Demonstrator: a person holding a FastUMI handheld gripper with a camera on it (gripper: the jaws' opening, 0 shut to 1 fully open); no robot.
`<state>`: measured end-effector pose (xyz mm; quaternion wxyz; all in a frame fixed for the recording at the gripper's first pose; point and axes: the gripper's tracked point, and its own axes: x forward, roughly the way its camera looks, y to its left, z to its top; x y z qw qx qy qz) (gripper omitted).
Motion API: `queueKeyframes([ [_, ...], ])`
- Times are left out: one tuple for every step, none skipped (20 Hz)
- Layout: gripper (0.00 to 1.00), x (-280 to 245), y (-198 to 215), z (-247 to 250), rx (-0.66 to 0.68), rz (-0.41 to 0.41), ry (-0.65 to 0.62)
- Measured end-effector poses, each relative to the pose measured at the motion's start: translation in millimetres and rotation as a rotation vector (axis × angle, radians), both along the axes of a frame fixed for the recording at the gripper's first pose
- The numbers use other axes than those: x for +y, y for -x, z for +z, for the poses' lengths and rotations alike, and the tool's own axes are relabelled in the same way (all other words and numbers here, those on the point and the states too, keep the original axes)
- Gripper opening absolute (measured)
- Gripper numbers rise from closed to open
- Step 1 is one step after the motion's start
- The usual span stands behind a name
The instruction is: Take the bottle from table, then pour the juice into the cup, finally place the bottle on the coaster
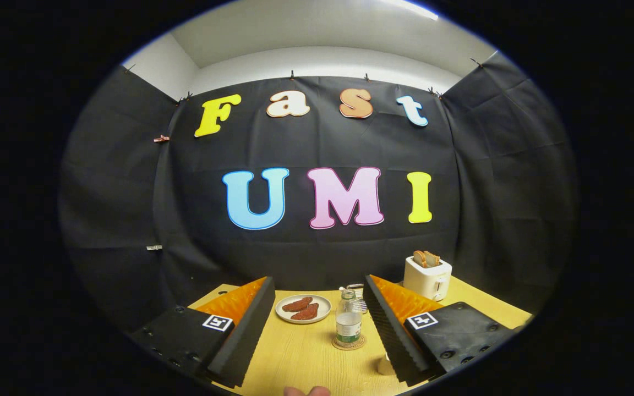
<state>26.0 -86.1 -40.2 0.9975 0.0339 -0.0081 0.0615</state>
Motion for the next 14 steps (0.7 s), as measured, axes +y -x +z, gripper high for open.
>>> queueKeyframes([
  [0.99, -1.7, 1.1, -0.7, 0.004, -0.001, 0.000],
  [0.99, -5.1, 1.5, -0.6, 0.006, -0.006, 0.004],
  [0.98, -9.3, 0.5, -2.4, 0.008, -0.013, 0.008],
  [0.99, -11.3, 0.1, -4.1, 0.014, -0.015, 0.009],
  [0.99, -12.3, -0.7, -6.2, 0.017, -0.017, 0.010],
  [0.99, -14.5, -1.3, -7.9, 0.024, -0.024, 0.013],
  [0.99, -16.3, -1.6, -9.8, 0.033, -0.028, 0.014],
  [0.99, -16.4, -4.4, -10.4, 0.039, -0.026, 0.010],
  [0.99, -16.6, -7.0, -9.4, 0.041, -0.022, 0.006],
  [0.99, -17.1, -8.9, -7.4, 0.040, -0.022, 0.003],
  [0.99, -16.4, -10.0, -5.4, 0.040, -0.022, 0.000],
  [0.99, -16.4, -11.7, -2.9, 0.033, -0.020, 0.000],
  [0.99, -14.9, -13.8, -3.2, 0.031, -0.012, 0.007],
  [0.99, -13.3, -15.2, -6.3, 0.037, -0.004, 0.022],
])
